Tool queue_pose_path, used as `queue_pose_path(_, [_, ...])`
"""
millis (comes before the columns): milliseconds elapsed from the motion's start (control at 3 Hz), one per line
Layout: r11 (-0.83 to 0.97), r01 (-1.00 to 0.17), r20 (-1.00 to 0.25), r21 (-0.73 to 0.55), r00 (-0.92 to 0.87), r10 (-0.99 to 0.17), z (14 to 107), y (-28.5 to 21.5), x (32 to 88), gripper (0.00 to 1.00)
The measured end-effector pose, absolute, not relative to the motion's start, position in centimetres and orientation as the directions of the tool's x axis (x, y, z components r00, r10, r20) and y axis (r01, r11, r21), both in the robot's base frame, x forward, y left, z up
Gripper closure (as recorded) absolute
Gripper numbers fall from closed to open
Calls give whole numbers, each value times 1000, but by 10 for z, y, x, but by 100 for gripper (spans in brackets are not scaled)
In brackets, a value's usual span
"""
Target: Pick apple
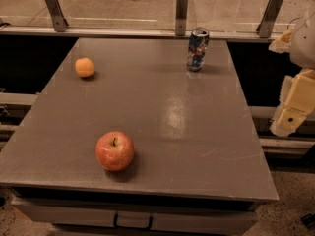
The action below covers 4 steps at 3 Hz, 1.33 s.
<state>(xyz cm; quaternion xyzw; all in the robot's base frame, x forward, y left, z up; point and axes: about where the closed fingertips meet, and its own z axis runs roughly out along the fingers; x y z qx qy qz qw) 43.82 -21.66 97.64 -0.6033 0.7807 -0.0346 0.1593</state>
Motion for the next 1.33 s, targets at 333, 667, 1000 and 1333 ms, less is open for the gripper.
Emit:
queue_pose_path(333, [270, -931, -207, -246, -221, -953, 976, -217, 438, 0])
queue_pose_path(667, [269, -931, -223, -245, -216, -951, 977, -214, 441, 0])
queue_pose_path(1000, [196, -960, -283, -201, -135, -950, 958, -177, 438, 0])
queue_pose_path(1333, [50, -992, -394, -114, -1, -919, 926, -101, 414, 0])
